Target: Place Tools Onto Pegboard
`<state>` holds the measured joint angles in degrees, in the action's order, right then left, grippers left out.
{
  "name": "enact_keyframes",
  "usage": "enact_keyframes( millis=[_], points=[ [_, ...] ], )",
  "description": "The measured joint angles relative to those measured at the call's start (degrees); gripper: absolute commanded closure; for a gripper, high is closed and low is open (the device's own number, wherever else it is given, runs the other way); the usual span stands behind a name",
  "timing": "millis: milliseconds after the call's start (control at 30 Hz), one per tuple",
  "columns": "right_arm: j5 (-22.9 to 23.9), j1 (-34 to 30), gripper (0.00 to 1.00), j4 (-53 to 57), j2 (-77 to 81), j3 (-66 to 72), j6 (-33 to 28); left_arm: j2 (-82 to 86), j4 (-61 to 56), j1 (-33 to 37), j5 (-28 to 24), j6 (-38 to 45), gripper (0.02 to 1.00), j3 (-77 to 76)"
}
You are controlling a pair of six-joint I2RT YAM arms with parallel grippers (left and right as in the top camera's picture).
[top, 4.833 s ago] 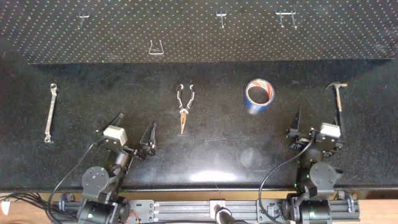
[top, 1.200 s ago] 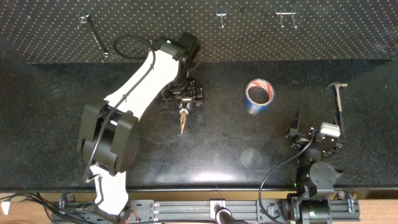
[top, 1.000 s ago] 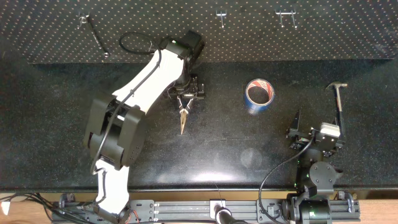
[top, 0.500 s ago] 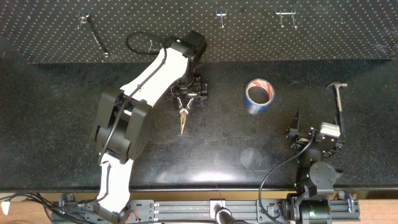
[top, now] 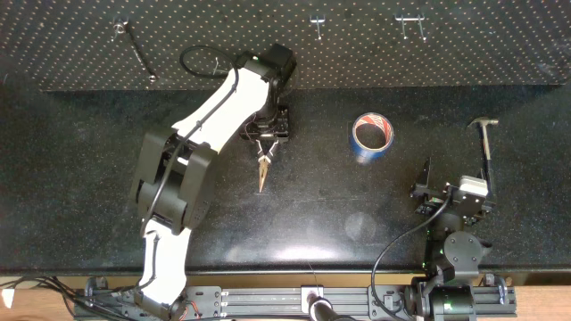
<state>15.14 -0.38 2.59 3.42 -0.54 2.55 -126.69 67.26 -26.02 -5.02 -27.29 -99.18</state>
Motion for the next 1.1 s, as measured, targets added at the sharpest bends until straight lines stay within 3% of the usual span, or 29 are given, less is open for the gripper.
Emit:
enact_keyframes(
  millis=[100,167,233,333,367,700,1033,1067,1100],
  points=[
    [0.00,0.00,0.025,0.00,0.00,0.00,0.00,8.33,-0.31,-0.02,2.86,-0.02,0.991,0.39],
    [0.00,0.00,0.025,-0.02,0.00,0.00,0.00,24.70,-4.76,-0.02,12.28,0.00,0.989,-0.20],
    [0.00,0.00,0.027,-0.02,-0.04,0.00,-0.02,32.15,-22.73,0.15,22.82,1.27,0.991,4.57],
    [0.00,0.00,0.025,0.00,-0.04,0.00,-0.02,40.04,-53.77,3.26,29.92,3.21,0.991,22.93],
    [0.00,0.00,0.025,0.00,-0.04,0.00,0.00,40.37,-58.77,3.65,30.88,3.41,0.993,26.71],
    [0.00,0.00,0.027,0.00,-0.04,0.00,0.00,37.35,-62.12,4.98,31.15,3.43,0.993,29.94],
    [0.00,0.00,0.025,0.00,-0.04,0.00,0.00,37.83,-80.19,4.98,31.08,3.43,0.991,45.46],
    [0.00,0.00,0.027,0.00,-0.04,0.00,0.00,37.92,-80.70,4.98,31.06,3.43,0.735,46.62],
    [0.00,0.00,0.027,0.00,-0.04,0.00,-0.02,37.94,-80.74,4.98,30.91,3.43,0.240,47.41]
  ],
)
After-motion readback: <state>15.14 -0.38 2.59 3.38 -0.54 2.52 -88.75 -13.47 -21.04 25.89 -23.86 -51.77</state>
